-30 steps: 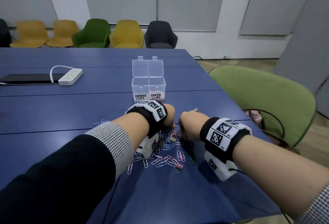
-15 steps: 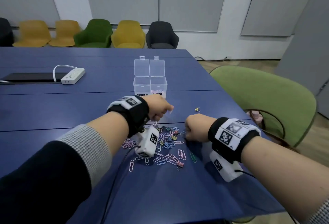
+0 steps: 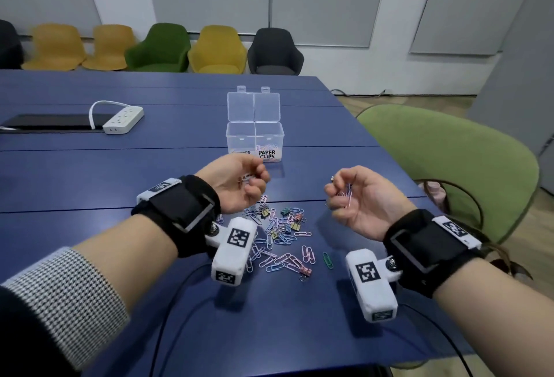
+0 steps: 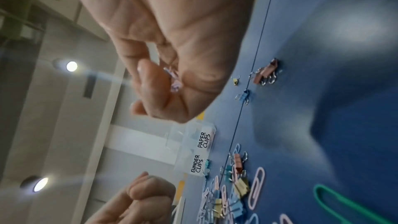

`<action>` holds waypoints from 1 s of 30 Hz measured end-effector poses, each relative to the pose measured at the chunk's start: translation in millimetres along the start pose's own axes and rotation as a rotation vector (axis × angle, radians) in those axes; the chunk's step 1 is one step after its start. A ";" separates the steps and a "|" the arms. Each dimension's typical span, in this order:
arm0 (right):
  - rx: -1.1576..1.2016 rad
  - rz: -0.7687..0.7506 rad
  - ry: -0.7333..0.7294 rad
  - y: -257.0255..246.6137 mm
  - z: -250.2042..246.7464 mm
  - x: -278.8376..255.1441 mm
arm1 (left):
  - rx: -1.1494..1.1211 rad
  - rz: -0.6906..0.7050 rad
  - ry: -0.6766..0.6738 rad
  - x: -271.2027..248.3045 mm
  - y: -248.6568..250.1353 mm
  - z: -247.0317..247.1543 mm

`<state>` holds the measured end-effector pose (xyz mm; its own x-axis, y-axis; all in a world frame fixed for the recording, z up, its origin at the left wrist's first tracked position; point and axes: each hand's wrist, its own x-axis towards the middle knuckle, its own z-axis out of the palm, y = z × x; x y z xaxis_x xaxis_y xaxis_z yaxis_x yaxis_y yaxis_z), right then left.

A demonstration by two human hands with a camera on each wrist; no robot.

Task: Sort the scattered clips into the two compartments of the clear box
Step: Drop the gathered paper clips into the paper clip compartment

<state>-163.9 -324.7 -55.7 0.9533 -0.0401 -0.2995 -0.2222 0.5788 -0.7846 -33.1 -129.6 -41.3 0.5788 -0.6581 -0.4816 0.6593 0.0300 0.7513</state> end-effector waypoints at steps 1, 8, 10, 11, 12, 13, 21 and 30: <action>-0.056 0.021 0.044 1.0 0.4 0.5 | 0.107 -0.008 0.007 -0.8 -2.5 0.9; -1.593 0.208 0.105 4.2 13.9 -16.3 | 1.116 0.032 0.006 -22.5 -20.5 11.7; -1.866 0.252 0.081 11.4 25.3 -20.4 | 1.545 0.087 -0.051 -31.1 -27.5 19.2; -1.924 0.275 0.073 15.9 30.1 -19.6 | 1.684 0.111 -0.071 -33.2 -31.5 23.7; -1.968 0.287 0.073 20.5 34.4 -17.6 | 1.784 0.124 -0.069 -34.9 -35.3 27.6; -2.004 0.291 0.082 24.4 38.3 -15.1 | 1.858 0.129 -0.062 -34.8 -38.7 30.5; -2.162 0.261 0.016 33.8 66.7 -4.2 | 2.011 0.203 -0.095 -25.1 -48.3 30.0; -2.166 0.190 0.033 41.4 67.8 4.4 | 2.125 0.176 -0.101 -29.9 -53.9 30.4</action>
<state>-155.0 -245.7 -52.7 0.9003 -0.1328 -0.4144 -0.1323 -0.9908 0.0300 -100.5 -134.3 -53.7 0.4891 -0.7739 -0.4023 -0.8335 -0.5506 0.0461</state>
